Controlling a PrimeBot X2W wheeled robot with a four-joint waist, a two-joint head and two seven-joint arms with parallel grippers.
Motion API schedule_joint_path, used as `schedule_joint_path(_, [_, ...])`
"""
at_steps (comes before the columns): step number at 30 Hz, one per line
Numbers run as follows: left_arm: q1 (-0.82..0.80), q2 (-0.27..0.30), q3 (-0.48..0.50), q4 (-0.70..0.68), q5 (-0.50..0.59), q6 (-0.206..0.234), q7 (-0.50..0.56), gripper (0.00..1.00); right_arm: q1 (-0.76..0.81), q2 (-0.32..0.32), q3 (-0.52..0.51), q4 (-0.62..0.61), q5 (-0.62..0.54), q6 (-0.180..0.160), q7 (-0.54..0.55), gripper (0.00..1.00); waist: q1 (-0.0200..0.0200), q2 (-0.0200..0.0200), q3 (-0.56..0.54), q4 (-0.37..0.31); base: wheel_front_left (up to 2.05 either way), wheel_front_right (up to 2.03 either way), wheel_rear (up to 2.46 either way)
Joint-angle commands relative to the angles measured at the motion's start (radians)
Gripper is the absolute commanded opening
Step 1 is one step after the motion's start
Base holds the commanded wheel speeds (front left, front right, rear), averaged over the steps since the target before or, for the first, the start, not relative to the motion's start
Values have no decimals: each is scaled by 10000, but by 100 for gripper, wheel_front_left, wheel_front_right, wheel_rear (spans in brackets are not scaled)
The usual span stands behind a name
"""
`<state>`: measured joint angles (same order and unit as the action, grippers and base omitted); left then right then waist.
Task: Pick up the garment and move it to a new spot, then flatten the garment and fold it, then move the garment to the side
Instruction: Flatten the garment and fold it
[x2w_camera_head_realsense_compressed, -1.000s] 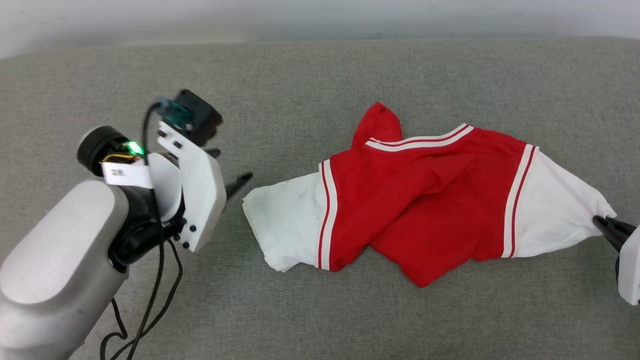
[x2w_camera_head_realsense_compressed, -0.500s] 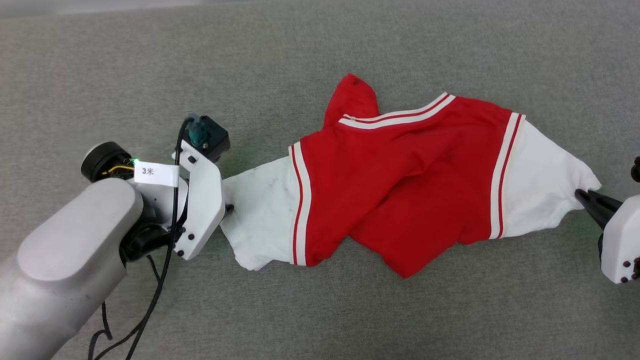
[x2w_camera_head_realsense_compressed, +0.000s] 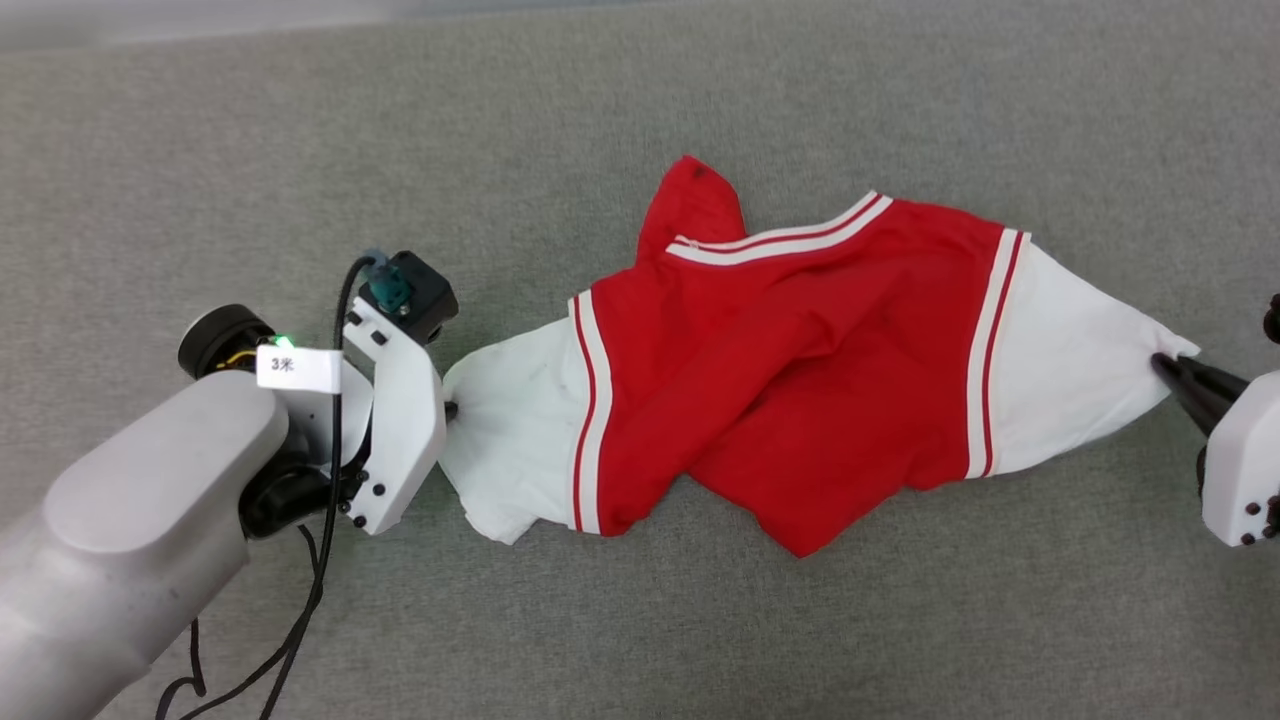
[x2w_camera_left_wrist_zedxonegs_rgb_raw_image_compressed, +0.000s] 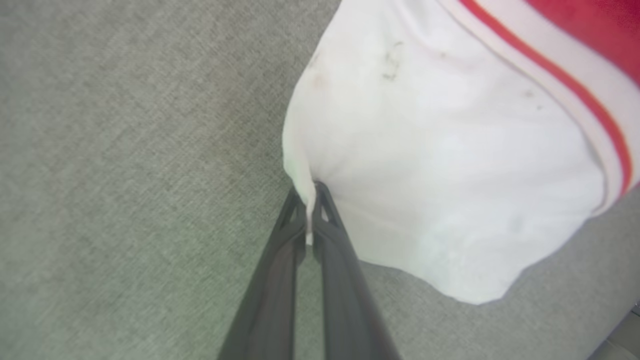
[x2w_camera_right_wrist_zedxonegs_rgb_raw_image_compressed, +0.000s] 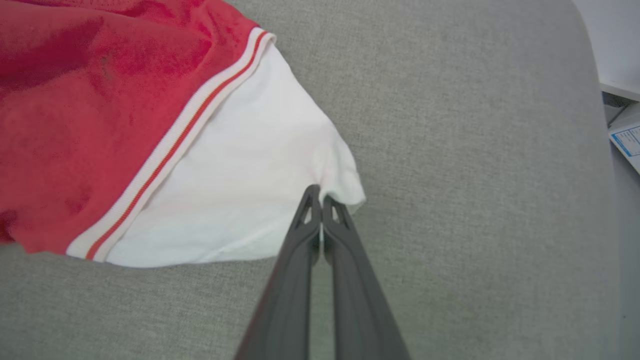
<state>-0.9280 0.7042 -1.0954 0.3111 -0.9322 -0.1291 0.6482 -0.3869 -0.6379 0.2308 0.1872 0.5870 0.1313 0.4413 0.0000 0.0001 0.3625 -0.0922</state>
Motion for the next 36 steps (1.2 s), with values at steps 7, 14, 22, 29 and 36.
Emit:
schedule_joint_path(7, [106, 390, 494, -246, 241, 85, -1993, 0, -95, -282, -174, -163, -171, -11, -600, 0, 0, -1, -1064, 447, 0, 0, 0])
schedule_joint_path(14, [-136, 1017, 1291, -1317, 673, 805, -3482, 0, -455, -464, -496, -816, -334, -11, -1020, 0, 0, -1, -1733, 694, 0, 0, 0])
schedule_joint_path(22, [-857, 1560, 2270, -2962, 1146, 1642, -4449, 0, -1400, -594, -861, -1704, -566, -11, -1227, 0, 0, -1, -2064, 865, 0, 0, 0])
schedule_joint_path(29, [-1777, 1600, 2896, -3636, 1529, 1930, -4907, 0, -2650, -659, -1103, -2067, -835, -11, -1125, 0, 0, -1, -1957, 1025, 0, 0, 0])
schedule_joint_path(36, [-3081, 1159, 3251, -3375, 1761, 1828, -4917, 0, -4545, -523, -818, -1892, -1050, -11, -863, 0, 0, -1, -1100, 1112, 0, 0, 0])
